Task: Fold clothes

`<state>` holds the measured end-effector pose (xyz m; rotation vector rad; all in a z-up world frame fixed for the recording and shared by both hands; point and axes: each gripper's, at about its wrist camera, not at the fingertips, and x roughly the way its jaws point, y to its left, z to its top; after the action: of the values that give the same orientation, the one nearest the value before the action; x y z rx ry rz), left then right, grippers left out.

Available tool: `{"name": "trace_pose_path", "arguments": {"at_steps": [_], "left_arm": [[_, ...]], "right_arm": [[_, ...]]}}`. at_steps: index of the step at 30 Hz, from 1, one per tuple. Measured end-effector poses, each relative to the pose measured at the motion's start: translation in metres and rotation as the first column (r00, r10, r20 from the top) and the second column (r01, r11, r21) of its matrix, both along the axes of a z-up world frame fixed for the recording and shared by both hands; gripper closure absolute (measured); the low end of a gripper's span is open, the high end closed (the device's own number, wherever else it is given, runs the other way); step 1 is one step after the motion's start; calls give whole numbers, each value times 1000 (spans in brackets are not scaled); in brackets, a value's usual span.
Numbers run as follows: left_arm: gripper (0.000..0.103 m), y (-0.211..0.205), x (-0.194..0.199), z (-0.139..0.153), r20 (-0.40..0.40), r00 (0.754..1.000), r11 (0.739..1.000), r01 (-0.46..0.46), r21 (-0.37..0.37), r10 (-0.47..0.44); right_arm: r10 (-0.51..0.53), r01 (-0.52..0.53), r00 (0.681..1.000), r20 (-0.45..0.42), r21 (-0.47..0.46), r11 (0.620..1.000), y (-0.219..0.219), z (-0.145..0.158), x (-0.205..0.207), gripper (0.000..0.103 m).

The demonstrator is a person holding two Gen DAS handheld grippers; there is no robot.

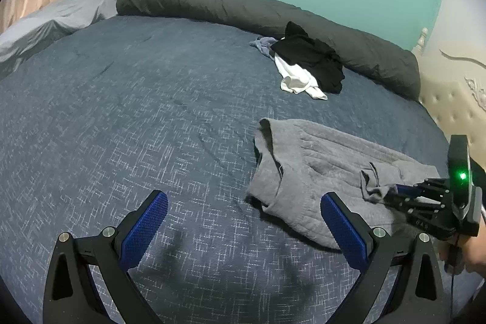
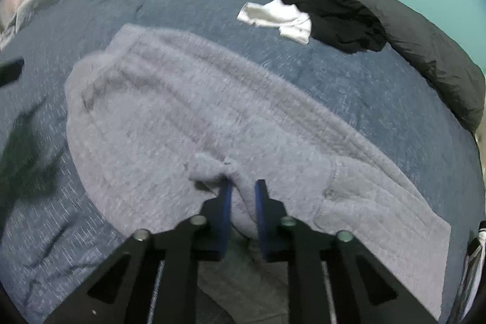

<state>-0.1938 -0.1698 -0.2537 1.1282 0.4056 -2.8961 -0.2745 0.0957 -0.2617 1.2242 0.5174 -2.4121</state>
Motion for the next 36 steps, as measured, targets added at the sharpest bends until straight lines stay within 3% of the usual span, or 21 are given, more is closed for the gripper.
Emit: {"name": "trace_pose_path", "arguments": {"at_steps": [12, 22, 29, 36], "left_arm": [[0, -1, 1, 2, -2, 1000, 1000, -5, 3, 5], [0, -6, 2, 2, 0, 1000, 1000, -16, 9, 16], [0, -11, 3, 2, -1, 1000, 1000, -26, 16, 26], [0, -23, 6, 3, -6, 999, 998, -51, 33, 51]], "right_arm": [[-138, 109, 987, -86, -280, 954, 40, 86, -11, 95], [-109, 53, 984, -137, -359, 932, -9, 132, -27, 95], [-54, 15, 994, -98, -366, 931, -71, 111, -29, 95], [-52, 55, 998, 19, -348, 936, -106, 50, -26, 95]]}}
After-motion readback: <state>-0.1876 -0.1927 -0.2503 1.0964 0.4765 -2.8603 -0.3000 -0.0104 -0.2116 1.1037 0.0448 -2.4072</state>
